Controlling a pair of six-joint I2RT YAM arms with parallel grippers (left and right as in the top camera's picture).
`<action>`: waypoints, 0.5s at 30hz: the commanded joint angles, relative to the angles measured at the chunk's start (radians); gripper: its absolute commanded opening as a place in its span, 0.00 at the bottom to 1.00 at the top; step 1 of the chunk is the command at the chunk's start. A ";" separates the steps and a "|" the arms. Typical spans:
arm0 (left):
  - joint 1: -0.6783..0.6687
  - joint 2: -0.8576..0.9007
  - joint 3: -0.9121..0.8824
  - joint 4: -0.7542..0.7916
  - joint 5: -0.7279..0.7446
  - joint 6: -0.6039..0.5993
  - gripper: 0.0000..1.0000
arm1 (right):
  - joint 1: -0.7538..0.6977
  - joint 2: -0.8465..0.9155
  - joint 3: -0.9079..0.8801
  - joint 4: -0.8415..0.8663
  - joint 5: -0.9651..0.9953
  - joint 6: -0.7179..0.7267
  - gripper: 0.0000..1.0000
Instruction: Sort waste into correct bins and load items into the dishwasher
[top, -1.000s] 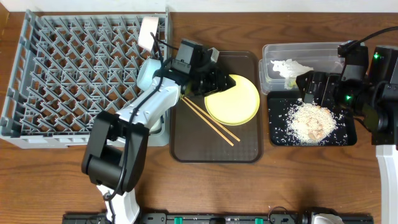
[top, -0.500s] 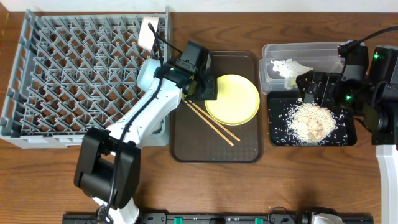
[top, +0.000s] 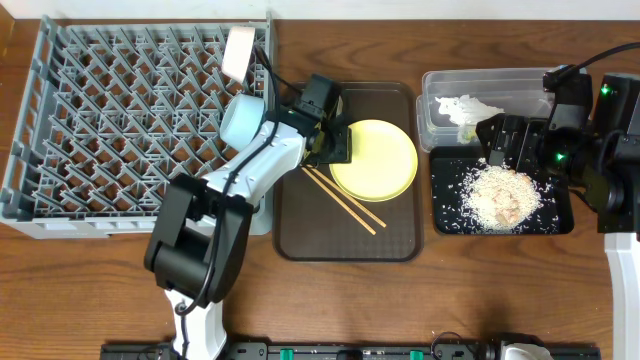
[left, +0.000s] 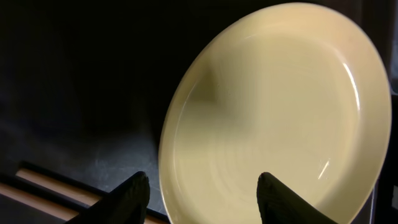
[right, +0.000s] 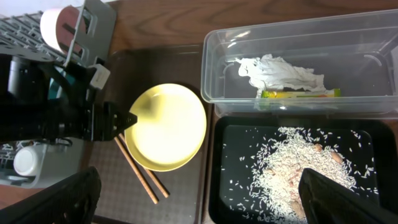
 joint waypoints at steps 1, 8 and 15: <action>0.005 0.023 0.012 0.002 0.005 -0.046 0.56 | -0.003 0.005 0.001 0.002 0.003 0.008 0.99; 0.005 0.061 0.012 0.010 0.006 -0.116 0.55 | -0.003 0.005 0.001 0.002 0.003 0.008 0.99; 0.005 0.085 0.012 0.031 0.006 -0.133 0.54 | -0.003 0.005 0.001 0.002 0.003 0.008 0.99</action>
